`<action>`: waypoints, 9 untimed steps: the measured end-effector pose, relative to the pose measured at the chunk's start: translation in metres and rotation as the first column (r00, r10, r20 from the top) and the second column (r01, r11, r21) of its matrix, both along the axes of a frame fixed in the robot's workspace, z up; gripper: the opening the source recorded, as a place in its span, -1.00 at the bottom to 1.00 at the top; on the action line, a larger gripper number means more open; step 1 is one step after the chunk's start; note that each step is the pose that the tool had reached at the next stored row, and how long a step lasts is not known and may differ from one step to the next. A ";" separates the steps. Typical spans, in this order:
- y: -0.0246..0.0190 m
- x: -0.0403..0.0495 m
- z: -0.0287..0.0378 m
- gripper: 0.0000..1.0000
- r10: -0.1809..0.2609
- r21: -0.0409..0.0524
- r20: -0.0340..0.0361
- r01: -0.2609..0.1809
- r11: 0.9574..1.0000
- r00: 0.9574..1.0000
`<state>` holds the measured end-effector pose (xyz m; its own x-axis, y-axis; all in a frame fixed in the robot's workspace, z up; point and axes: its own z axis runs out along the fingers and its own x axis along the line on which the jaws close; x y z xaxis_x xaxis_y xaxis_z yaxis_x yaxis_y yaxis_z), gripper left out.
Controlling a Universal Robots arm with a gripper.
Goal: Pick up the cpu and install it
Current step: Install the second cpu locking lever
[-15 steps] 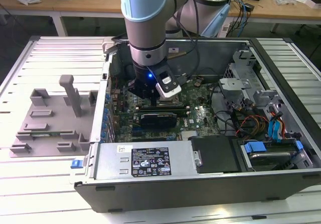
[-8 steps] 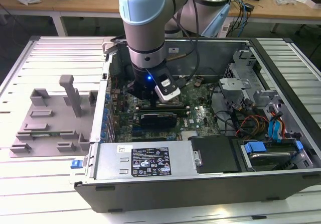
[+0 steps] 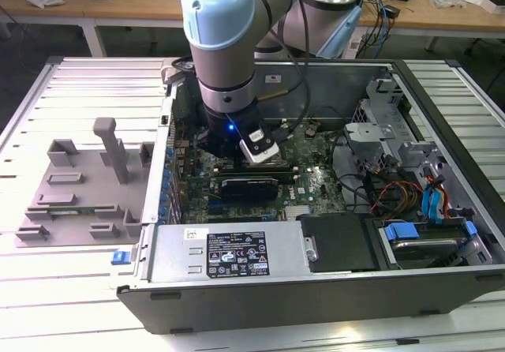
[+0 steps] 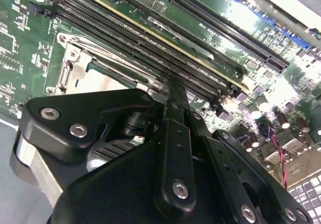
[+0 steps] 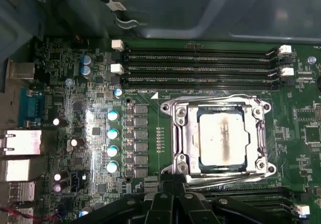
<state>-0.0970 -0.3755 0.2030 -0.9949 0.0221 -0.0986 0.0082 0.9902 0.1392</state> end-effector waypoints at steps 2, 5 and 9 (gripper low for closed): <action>0.0002 -0.0012 -0.0019 -0.79 0.000 0.030 0.001 0.000 1.000 1.000; 0.0001 -0.0025 -0.0031 -0.79 0.000 0.047 0.001 0.000 0.999 1.000; 0.0002 -0.0068 -0.0052 -0.79 0.000 0.063 0.002 0.000 0.998 1.000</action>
<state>-0.1038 -0.3754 0.1979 -0.9947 0.0281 -0.0993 0.0076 0.9795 0.2013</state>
